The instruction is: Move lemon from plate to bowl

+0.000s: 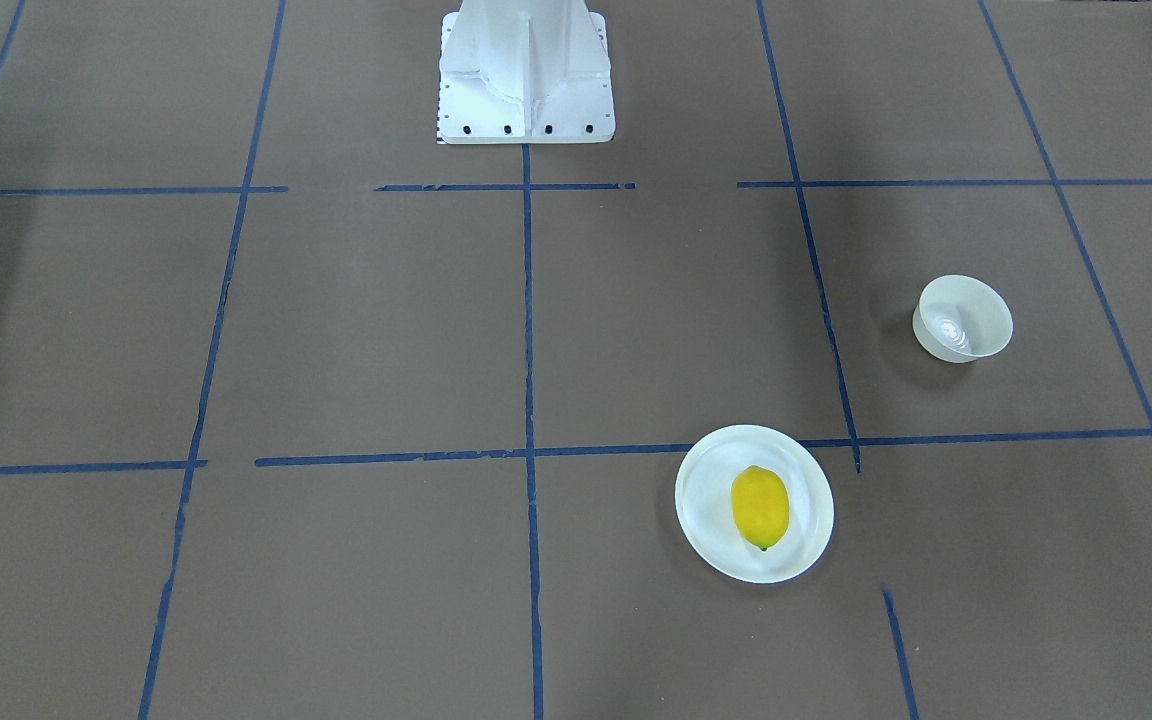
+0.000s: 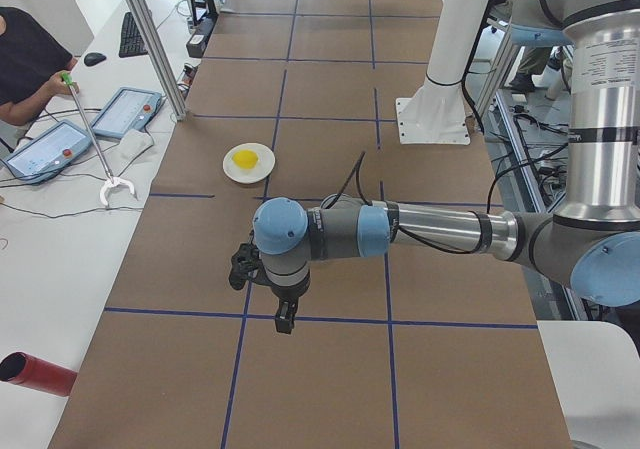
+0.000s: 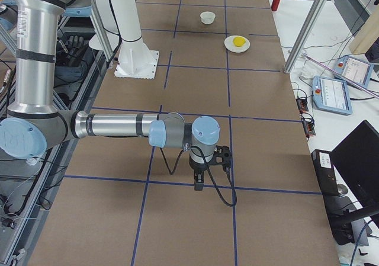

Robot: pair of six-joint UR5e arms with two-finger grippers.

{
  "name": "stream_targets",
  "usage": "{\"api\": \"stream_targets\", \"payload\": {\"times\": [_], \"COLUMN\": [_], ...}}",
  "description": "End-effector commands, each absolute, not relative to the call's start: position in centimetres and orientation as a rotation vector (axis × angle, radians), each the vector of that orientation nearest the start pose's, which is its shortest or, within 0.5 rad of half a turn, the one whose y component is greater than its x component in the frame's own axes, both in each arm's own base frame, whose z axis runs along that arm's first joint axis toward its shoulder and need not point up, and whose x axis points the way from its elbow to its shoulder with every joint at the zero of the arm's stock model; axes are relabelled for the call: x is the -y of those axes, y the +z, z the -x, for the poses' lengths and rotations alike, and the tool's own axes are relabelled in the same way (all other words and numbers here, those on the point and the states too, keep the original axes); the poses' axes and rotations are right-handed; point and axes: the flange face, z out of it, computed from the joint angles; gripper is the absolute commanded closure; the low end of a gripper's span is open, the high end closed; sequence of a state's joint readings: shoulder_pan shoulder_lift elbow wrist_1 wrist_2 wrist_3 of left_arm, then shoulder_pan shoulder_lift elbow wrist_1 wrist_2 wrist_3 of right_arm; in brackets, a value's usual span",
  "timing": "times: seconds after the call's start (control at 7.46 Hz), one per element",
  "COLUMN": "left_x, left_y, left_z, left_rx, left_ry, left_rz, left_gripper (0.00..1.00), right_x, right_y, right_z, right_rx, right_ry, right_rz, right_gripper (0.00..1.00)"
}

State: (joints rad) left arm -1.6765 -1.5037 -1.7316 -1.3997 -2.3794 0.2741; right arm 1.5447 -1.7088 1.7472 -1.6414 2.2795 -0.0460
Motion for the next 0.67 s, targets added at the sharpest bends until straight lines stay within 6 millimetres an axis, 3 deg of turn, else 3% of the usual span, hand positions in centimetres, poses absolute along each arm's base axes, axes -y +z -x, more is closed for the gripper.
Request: {"api": "stream_targets", "payload": {"times": [0.0,0.27,0.4,0.54], "left_x": [45.4,46.9,48.3,50.3], "left_y": [61.8,59.9,58.7,56.4], "left_z": [10.2,8.4,4.3,1.6], "left_rx": [-0.873,-0.857,-0.863,-0.877], "left_ry": [0.153,0.249,0.347,0.306], "left_rz": [-0.151,-0.259,-0.273,-0.251], "left_gripper": [0.0,0.0,0.0,0.0], "right_x": [43.2,43.2,43.2,43.2], "right_y": [64.7,64.7,64.7,64.7], "right_z": [-5.7,-5.7,-5.7,-5.7], "right_rx": [0.709,0.709,0.709,0.709], "right_ry": [-0.058,-0.058,-0.058,-0.058], "right_rz": [0.024,0.024,0.024,0.024], "right_gripper": [0.0,0.0,0.0,0.0]}}
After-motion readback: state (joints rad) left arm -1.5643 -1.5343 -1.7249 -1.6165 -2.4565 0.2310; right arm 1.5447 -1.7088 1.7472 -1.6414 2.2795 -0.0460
